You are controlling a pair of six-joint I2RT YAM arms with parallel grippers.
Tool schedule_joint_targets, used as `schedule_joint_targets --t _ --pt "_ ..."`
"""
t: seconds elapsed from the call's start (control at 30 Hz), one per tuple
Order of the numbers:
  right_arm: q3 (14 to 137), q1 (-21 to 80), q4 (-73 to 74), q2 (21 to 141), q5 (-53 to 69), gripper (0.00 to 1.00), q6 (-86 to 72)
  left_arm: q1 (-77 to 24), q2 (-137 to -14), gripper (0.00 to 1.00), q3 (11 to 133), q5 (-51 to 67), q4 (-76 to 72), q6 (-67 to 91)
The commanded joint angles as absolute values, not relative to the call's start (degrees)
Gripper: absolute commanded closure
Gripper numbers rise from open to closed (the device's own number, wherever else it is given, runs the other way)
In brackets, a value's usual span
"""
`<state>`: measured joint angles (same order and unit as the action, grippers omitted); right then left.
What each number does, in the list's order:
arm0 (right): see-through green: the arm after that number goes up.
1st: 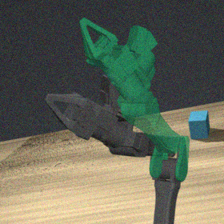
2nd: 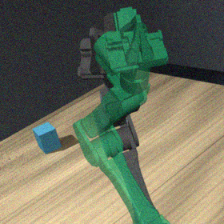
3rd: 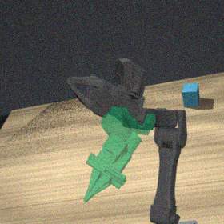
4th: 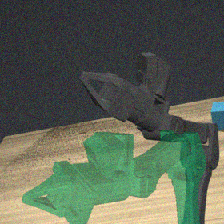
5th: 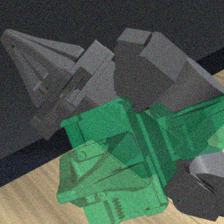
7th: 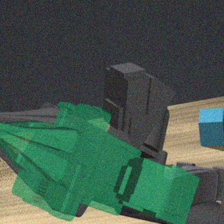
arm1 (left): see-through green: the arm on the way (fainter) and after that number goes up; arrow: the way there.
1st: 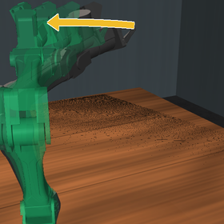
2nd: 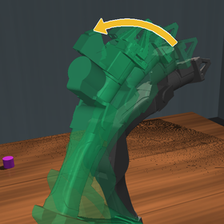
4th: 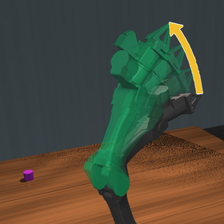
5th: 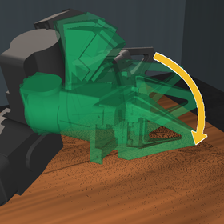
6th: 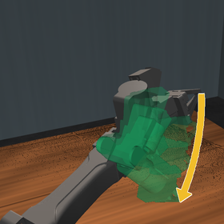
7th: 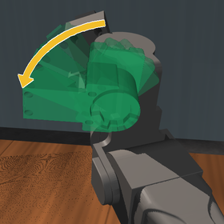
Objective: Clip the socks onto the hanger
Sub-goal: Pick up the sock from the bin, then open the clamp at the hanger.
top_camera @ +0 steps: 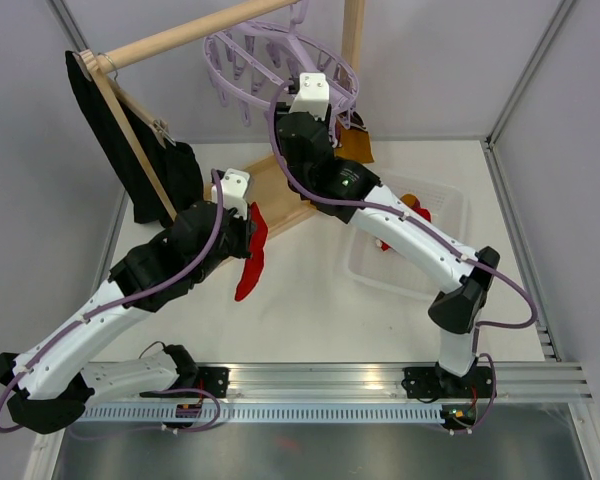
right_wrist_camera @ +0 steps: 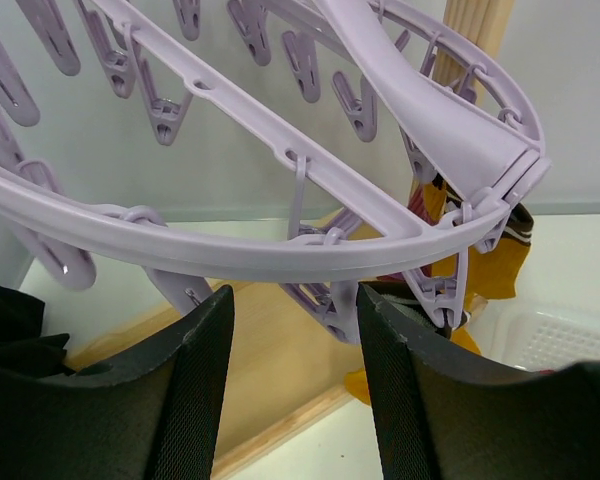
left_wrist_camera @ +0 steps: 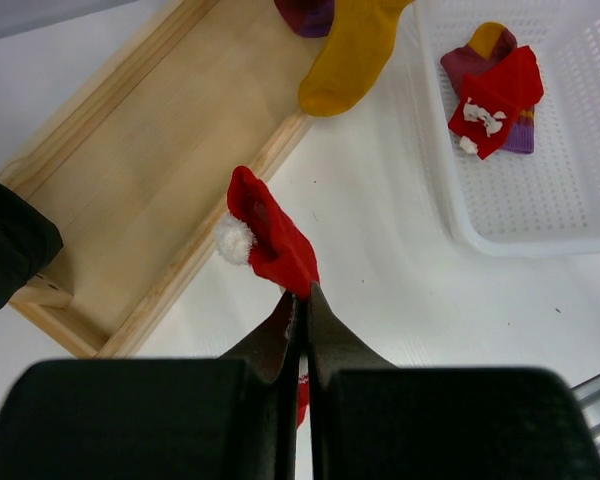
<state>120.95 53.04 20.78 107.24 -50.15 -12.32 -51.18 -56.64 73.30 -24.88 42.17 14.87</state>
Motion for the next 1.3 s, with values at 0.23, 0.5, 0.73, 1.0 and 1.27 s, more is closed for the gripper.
schedule_joint_targets --t 0.23,0.5,0.73,1.0,1.27 --pt "125.7 53.3 21.4 110.5 -56.1 0.41 -8.4 -51.1 -56.9 0.98 76.1 -23.8 42.5 12.0" --pt "126.6 53.3 17.8 112.3 -59.3 0.41 -4.1 -51.1 -56.9 0.98 76.3 -23.8 42.6 11.7" --pt "128.2 53.3 16.4 114.1 -60.4 0.4 -1.8 -51.1 -57.2 0.98 76.9 -23.9 42.9 11.4" --pt "129.8 53.3 15.1 115.4 -61.7 0.39 1.0 -51.1 -57.8 0.98 77.1 -24.0 43.0 11.3" --pt "130.6 53.3 14.7 116.1 -62.8 0.4 2.1 -51.1 -57.9 0.98 77.1 -23.6 43.0 11.4"
